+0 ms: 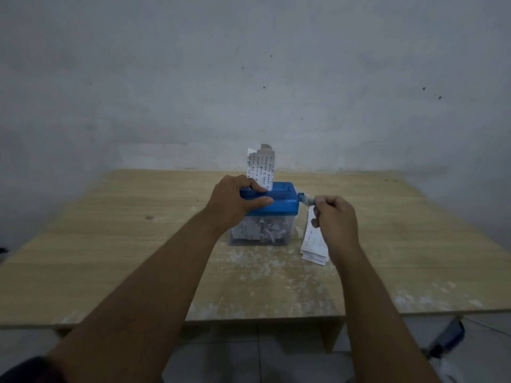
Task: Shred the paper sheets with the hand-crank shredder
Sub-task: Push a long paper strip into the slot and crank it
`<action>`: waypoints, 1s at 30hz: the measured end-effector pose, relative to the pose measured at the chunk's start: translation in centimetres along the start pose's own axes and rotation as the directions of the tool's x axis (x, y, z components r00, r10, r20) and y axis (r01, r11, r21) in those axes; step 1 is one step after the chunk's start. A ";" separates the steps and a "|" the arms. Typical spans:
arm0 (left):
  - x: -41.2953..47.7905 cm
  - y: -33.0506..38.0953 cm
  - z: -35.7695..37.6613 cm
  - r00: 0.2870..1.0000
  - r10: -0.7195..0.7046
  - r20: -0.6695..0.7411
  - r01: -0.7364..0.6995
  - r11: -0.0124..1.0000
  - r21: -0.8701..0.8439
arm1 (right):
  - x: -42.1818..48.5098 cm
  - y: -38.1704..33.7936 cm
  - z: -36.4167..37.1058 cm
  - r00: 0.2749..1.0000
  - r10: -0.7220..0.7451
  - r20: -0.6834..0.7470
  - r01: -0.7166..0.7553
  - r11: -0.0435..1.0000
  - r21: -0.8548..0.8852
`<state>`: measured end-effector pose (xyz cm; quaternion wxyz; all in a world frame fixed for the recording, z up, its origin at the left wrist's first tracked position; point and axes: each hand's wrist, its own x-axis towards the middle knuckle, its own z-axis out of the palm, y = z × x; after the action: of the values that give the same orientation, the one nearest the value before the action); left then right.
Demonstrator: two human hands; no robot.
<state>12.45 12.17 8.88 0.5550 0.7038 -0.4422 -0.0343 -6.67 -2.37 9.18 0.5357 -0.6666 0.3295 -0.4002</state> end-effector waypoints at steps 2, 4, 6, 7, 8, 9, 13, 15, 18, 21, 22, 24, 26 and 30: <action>0.0 0.0 -0.2 1.000 -0.008 0.009 0.008 1.000 0.002 | 1.0 -1.7 -0.4 0.998 -0.037 0.050 0.039 0.998 -0.039; 0.1 0.1 -0.4 1.000 -0.005 0.027 0.005 1.000 0.008 | 2.5 -2.8 -0.3 0.993 -0.068 0.092 0.077 0.992 -0.098; 0.1 0.2 -0.5 0.999 0.003 0.044 -0.004 1.000 0.022 | 4.2 -3.8 0.1 0.989 -0.080 0.127 0.098 0.985 -0.142; 0.1 0.2 -0.5 0.999 0.004 0.045 -0.006 0.999 0.033 | 4.9 -4.3 0.5 0.987 -0.079 0.141 0.102 0.981 -0.163; 0.1 0.2 -0.5 0.999 0.005 0.044 -0.007 0.999 0.040 | 5.6 -4.5 0.8 0.986 -0.073 0.153 0.099 0.980 -0.172; 0.1 0.2 -0.5 0.999 0.000 0.037 -0.002 0.999 0.041 | 6.4 -4.6 1.3 0.985 -0.059 0.163 0.088 0.980 -0.176; 0.1 0.0 -0.4 1.000 -0.011 0.022 0.011 1.000 0.024 | 9.1 -2.5 2.9 0.983 0.005 0.182 0.040 0.969 -0.245; 0.1 -0.1 -0.3 1.000 -0.016 0.020 0.015 1.000 0.017 | 9.8 -0.7 3.6 0.982 0.066 0.178 -0.024 0.973 -0.230; 0.0 0.0 -0.2 1.000 -0.027 0.017 0.027 1.000 -0.009 | 8.0 1.3 3.4 0.963 0.191 0.190 -0.145 0.961 -0.235; 0.0 0.0 0.0 0.999 -0.031 0.009 0.031 0.999 -0.013 | 6.0 3.3 3.0 0.948 0.256 0.189 -0.209 0.948 -0.239; 0.0 0.0 0.0 0.999 -0.033 0.005 0.033 0.999 -0.015 | 5.5 3.9 2.8 0.957 0.242 0.162 -0.195 0.945 -0.263; 0.0 0.1 0.2 0.999 -0.037 -0.002 0.037 0.999 -0.006 | 4.2 4.6 2.3 0.967 0.220 0.132 -0.173 0.939 -0.298; 0.0 0.0 0.2 0.999 -0.043 -0.008 0.043 0.999 0.007 | 2.8 4.9 1.7 0.970 0.214 0.116 -0.175 0.945 -0.277; 0.2 0.0 0.1 0.998 -0.052 -0.021 0.053 0.998 0.036 | 0.3 2.4 0.0 0.980 0.174 0.097 -0.156 0.973 -0.173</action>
<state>12.49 11.98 8.88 0.5452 0.7255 -0.4186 -0.0338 -6.54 -3.13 6.85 0.5278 -0.7000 0.3854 -0.2879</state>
